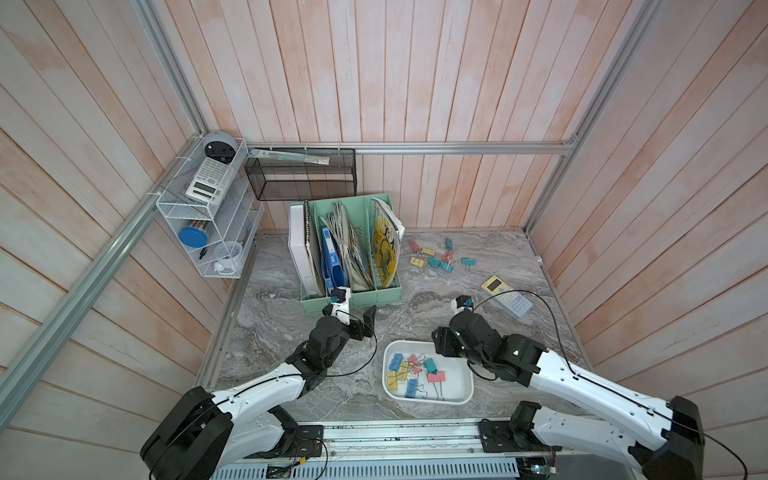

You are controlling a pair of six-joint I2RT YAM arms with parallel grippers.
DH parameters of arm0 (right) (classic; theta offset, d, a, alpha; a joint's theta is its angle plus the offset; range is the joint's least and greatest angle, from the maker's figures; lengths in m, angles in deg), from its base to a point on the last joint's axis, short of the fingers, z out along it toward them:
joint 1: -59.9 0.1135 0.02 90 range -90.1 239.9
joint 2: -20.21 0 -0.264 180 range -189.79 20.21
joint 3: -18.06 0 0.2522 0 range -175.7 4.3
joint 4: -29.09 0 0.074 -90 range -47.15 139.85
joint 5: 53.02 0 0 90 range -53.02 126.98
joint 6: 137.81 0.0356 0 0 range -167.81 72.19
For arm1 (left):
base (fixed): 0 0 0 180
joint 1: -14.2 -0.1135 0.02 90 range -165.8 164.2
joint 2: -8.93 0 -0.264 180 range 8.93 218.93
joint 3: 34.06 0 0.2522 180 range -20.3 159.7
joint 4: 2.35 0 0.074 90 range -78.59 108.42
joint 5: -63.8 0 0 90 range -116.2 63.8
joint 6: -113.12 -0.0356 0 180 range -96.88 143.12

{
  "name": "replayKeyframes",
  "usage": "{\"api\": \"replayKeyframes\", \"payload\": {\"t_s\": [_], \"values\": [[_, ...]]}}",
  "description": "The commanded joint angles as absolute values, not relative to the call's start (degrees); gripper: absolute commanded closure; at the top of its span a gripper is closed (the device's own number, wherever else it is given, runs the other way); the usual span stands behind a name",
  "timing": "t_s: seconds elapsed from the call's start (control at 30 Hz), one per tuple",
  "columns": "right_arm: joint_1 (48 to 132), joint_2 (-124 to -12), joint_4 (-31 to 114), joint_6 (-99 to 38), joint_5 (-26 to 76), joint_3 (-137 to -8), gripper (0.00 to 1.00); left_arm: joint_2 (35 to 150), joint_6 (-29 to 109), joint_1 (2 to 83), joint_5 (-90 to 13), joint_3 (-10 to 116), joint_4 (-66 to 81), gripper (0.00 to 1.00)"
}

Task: Put the binder clips in the storage box
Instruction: Place the binder clip in the storage box, then adjust the binder clip at the center of the board.

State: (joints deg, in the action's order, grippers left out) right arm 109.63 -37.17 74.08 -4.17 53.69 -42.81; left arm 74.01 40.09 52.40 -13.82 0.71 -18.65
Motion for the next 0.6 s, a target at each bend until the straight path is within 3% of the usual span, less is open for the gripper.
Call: {"api": "replayKeyframes", "payload": {"t_s": [0.0, 0.07, 0.2, 0.43, 0.57], "values": [[101.23, -42.32, 74.9, -16.6, 54.23, -51.55, 0.36, 74.06, 39.57, 52.25, -14.15, 0.53, -19.74, 0.0], [95.73, -51.07, 79.5, -21.82, 49.46, -60.86, 0.37, 73.97, 39.33, 52.26, -13.63, 0.63, -19.37, 0.0], [91.2, -69.89, 91.58, -30.56, 49.73, -80.99, 0.38, 74.21, 39.04, 52.24, -13.26, 0.7, -19.17, 0.0], [89.7, -97.38, 107.48, -47.03, 62.34, -109.57, 0.38, 74.92, 38.81, 52.24, -13.29, 1.46, -18.55, 0.0], [88.29, -109.16, 112.17, -52.95, 63.77, -121.66, 0.38, 75.28, 39.07, 52.25, -13.69, 1.63, -18.56, 0.0]]}}
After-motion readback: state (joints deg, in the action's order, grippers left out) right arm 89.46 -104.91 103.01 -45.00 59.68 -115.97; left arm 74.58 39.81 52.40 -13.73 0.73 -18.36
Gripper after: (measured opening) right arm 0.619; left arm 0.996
